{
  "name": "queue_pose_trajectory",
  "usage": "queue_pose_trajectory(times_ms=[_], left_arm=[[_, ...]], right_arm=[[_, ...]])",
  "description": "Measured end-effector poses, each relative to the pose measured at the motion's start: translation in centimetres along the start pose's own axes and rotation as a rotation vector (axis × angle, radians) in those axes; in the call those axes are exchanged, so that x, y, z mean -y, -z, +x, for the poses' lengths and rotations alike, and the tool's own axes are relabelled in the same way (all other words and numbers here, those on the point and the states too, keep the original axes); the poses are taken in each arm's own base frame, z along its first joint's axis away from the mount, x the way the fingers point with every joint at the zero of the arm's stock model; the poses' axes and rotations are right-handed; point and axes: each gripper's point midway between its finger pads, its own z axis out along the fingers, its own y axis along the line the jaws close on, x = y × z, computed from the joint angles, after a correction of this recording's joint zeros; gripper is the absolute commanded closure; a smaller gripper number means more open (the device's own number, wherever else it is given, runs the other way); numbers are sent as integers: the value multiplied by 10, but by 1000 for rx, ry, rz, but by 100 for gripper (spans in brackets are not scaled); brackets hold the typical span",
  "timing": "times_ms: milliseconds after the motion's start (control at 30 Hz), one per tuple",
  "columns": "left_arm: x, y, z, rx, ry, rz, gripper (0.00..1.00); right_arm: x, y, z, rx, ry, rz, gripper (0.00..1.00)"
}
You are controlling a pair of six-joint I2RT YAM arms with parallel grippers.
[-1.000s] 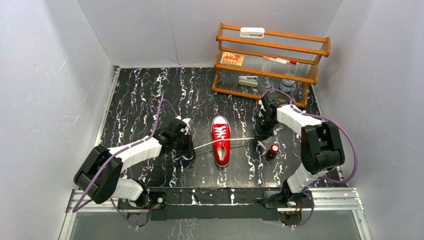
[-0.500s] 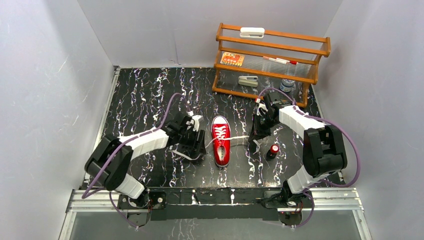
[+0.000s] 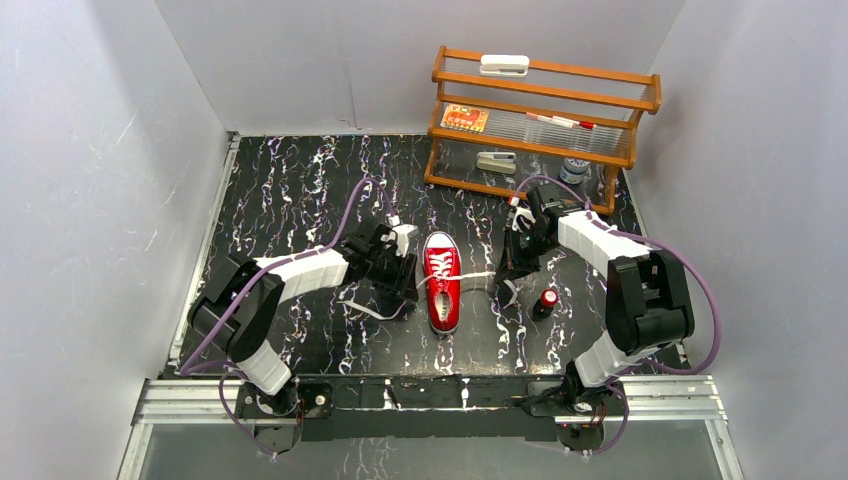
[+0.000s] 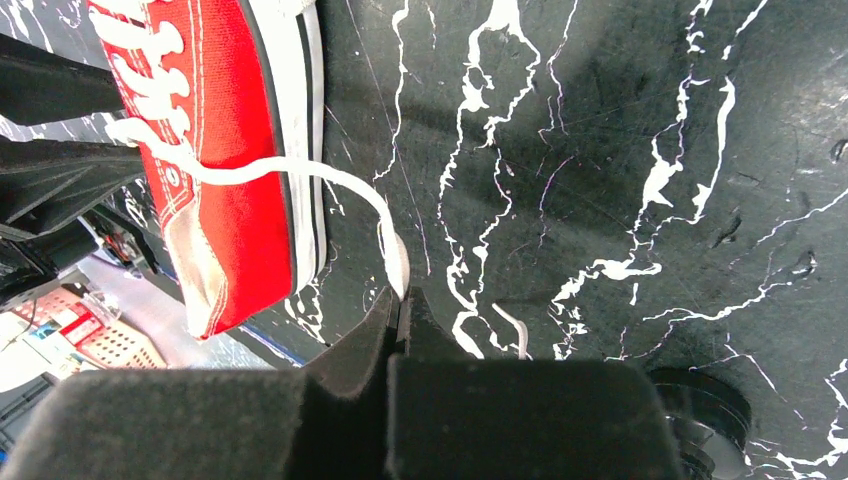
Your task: Tie the shoes
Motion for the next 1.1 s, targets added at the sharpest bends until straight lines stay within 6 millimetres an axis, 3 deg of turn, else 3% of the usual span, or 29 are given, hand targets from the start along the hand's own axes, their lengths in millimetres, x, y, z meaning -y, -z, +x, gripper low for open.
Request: queue_pose_trajectory(times_ms=[100,267,367,500,600,800,1100], left_arm=[[2,-1,-4,16,-9,14,61],[6,-1,-7,23,-25,35,92],[5,0,-7,26,-43,34,99],[10,6,-18,72,-95,46,100],[20,18,-39,168,-175,67,100],[38,31,-80,339,-315,111,100],[54,18,-85,368,-383,141,100]], right_arm=[[-1,0,0,-1,0,-3,100],[-2,0,2,-8,-3,-10,100],[-2,1,3,-14,-7,-13,100],[-3,2,5,-18,-13,-15,100],[-6,5,4,-21,-18,-18,100],[-34,20,-16,13,-33,-104,100],[-88,28,-50,27,-237,-350,100]])
